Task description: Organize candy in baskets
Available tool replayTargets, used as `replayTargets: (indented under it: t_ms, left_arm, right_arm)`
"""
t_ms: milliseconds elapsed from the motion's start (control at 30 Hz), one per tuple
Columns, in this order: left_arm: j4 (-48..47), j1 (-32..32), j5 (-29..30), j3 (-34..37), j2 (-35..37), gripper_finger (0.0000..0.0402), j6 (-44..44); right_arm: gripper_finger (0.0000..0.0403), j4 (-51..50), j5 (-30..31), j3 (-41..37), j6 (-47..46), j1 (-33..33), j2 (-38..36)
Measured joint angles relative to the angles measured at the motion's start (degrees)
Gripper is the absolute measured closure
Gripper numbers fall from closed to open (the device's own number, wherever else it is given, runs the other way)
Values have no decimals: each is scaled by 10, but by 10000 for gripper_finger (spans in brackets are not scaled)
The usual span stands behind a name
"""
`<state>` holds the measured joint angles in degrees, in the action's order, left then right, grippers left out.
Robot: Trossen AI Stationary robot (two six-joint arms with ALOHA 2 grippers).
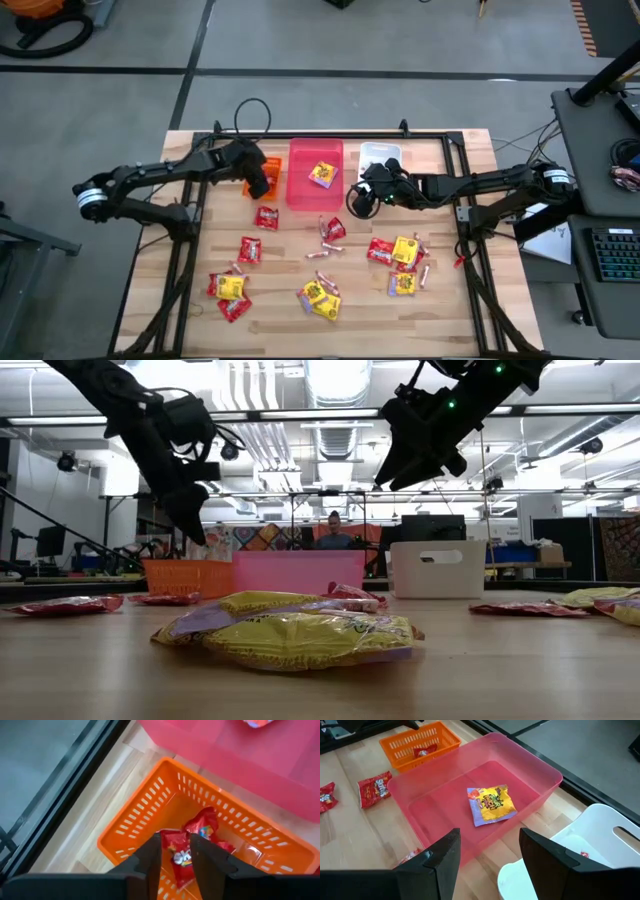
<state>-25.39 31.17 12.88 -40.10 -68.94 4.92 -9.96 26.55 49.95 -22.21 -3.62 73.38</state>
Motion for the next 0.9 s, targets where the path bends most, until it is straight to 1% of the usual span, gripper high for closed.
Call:
replayTargets:
  t_ms: [100, 167, 233, 333, 433, 533, 600, 733, 800, 900]
  left_arm:
    - [-1, -10, -1, 0, 16, 298, -19]
    - [-1, -21, -11, 0, 33, 295, -31]
    - [-1, -38, -35, 0, 52, 295, -43]
    - [23, -73, -66, 1, 80, 298, -63]
    - [54, -120, -69, 1, 100, 303, -77]
    - [83, -172, -69, 1, 116, 306, -80]
    - [103, -207, -69, 1, 121, 308, -80]
    - [132, -266, -63, 1, 122, 309, -80]
    - [141, -285, -57, 1, 119, 309, -80]
    - [152, -303, -54, 1, 112, 309, -75]
  right_arm:
    - [209, 0, 0, 0, -7, 0, 0]
    - [209, -2, -16, 3, -11, 0, 0]
    - [209, -1, -57, 9, -21, 0, 0]
    - [209, 1, -144, 15, -50, 0, 0]
    - [209, 0, -221, 16, -84, 5, 0]
    - [209, 0, -265, 16, -111, 25, 4]
    - [209, -3, -283, 16, -131, 44, 10]
    - [209, -13, -292, 17, -181, 82, 23]
    - [209, -31, -293, 25, -209, 98, 31]
    - [209, -85, -296, 39, -254, 115, 41]
